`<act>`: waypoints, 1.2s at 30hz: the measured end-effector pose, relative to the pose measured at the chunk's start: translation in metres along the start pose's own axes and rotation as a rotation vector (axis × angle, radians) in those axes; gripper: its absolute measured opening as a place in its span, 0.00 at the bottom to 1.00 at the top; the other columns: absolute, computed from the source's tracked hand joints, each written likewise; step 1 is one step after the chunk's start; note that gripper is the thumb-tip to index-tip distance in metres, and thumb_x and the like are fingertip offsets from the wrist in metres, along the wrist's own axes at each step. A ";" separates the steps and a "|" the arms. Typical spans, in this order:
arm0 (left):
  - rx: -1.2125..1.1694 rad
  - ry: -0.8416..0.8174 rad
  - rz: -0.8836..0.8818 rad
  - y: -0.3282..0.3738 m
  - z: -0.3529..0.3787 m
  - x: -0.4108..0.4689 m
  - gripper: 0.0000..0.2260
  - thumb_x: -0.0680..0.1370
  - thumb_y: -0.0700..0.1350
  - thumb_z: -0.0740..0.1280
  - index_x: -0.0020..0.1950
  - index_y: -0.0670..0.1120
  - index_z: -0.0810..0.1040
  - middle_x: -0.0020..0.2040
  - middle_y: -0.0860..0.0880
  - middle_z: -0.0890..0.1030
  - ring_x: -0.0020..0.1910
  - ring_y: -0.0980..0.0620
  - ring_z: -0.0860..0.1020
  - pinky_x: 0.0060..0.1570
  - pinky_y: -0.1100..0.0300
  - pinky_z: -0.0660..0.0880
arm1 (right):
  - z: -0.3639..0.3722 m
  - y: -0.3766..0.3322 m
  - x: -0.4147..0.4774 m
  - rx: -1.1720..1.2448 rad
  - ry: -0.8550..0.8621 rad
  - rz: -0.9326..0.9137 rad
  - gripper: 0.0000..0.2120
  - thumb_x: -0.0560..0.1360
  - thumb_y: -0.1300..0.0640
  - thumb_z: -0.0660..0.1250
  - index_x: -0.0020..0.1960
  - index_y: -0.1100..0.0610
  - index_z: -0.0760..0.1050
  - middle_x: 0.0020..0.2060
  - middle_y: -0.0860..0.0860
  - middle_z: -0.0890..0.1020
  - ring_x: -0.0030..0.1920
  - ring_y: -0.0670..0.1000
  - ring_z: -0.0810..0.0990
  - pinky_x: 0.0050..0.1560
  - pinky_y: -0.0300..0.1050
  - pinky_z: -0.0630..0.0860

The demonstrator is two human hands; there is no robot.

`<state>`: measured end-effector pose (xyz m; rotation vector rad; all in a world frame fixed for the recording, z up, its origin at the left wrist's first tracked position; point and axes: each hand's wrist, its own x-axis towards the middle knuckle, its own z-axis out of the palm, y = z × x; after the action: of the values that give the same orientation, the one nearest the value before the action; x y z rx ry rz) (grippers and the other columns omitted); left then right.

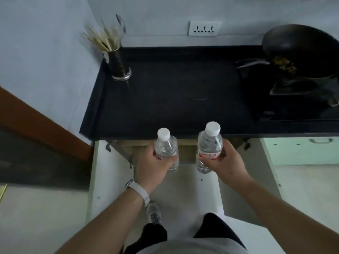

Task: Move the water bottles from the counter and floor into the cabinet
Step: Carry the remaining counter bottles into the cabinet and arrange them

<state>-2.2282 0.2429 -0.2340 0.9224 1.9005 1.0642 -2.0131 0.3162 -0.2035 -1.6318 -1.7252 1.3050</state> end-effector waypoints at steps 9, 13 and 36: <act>0.040 -0.260 0.016 -0.031 0.004 0.033 0.20 0.69 0.48 0.81 0.59 0.54 0.80 0.49 0.57 0.85 0.48 0.62 0.83 0.47 0.67 0.78 | 0.021 0.014 0.002 0.075 0.141 0.113 0.27 0.65 0.51 0.80 0.59 0.45 0.72 0.50 0.43 0.83 0.48 0.44 0.84 0.51 0.50 0.82; 0.068 -0.308 -0.021 -0.054 0.025 0.041 0.24 0.69 0.49 0.81 0.62 0.59 0.79 0.53 0.62 0.85 0.52 0.61 0.83 0.55 0.56 0.80 | 0.027 0.040 0.011 0.091 0.154 0.173 0.25 0.65 0.52 0.80 0.56 0.44 0.72 0.49 0.43 0.82 0.48 0.46 0.83 0.51 0.52 0.82; 0.089 -0.278 -0.063 -0.257 0.212 0.156 0.23 0.68 0.44 0.82 0.57 0.59 0.79 0.46 0.70 0.83 0.46 0.69 0.82 0.42 0.74 0.74 | 0.100 0.326 0.153 0.292 0.282 0.141 0.25 0.65 0.58 0.81 0.55 0.43 0.74 0.48 0.45 0.83 0.45 0.45 0.84 0.46 0.45 0.82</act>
<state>-2.1725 0.3490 -0.5819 0.9987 1.7436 0.7752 -1.9559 0.3816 -0.5666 -1.6926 -1.2137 1.2506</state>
